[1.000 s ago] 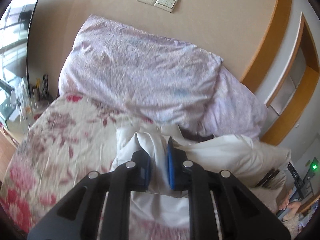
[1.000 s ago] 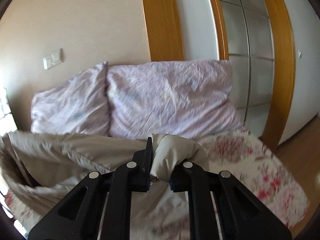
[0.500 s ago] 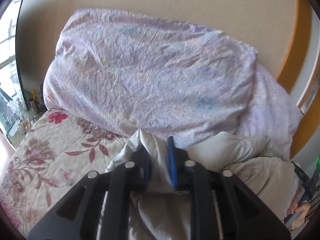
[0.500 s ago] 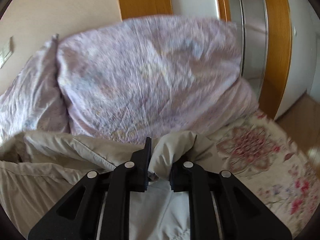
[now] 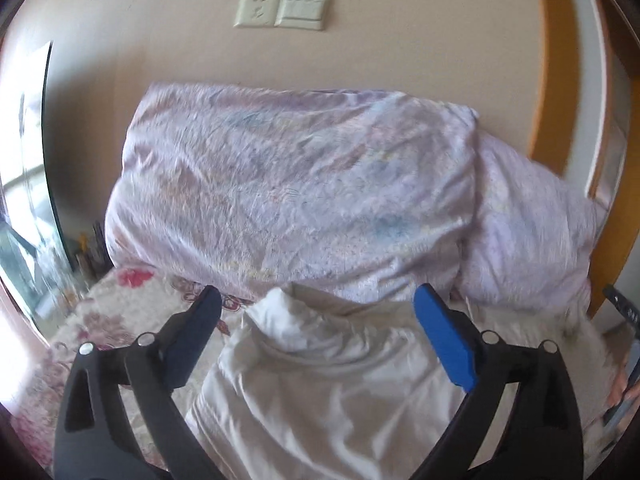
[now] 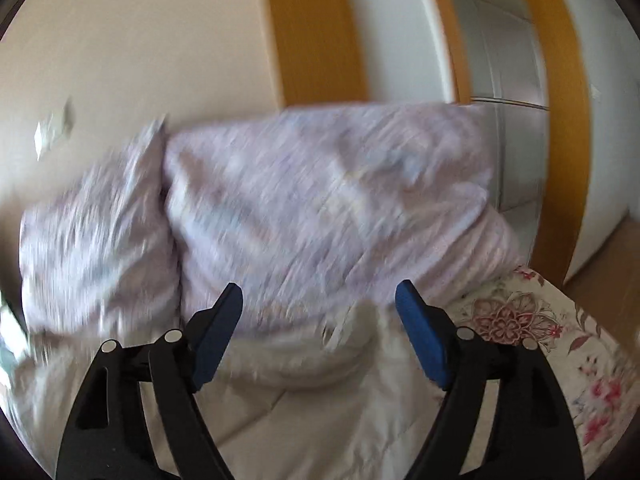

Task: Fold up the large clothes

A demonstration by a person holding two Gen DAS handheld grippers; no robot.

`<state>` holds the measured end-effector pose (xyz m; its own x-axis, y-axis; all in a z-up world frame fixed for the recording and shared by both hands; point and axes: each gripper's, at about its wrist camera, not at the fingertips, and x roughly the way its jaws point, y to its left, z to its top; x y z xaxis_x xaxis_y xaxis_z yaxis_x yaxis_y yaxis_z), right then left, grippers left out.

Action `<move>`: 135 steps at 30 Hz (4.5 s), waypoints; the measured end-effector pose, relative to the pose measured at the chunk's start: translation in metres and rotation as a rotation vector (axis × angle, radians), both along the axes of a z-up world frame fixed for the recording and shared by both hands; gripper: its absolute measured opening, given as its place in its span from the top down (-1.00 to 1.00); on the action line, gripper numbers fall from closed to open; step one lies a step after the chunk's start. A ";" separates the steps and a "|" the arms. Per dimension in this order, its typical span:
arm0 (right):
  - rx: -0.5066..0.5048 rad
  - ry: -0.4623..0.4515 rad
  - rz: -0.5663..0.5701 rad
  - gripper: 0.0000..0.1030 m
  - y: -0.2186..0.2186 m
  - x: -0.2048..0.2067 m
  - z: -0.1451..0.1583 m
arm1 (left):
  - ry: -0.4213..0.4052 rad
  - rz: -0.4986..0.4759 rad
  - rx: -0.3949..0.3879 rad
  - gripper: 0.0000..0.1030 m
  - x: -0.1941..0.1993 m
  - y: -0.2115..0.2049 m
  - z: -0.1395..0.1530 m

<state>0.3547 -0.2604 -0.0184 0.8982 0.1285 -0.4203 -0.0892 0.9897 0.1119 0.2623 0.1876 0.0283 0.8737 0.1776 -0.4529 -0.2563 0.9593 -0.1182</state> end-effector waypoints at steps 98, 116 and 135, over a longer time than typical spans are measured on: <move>0.063 0.408 -0.132 -0.66 -0.012 0.023 -0.071 | 0.376 0.092 -0.007 -0.94 0.050 0.007 -0.096; 0.756 0.616 -0.058 -0.42 -0.103 -0.071 -0.134 | 0.356 0.056 -0.548 -0.53 -0.057 0.052 -0.129; 0.916 0.508 -0.016 0.62 -0.105 -0.094 -0.121 | 0.167 0.086 -0.745 0.57 -0.074 0.064 -0.127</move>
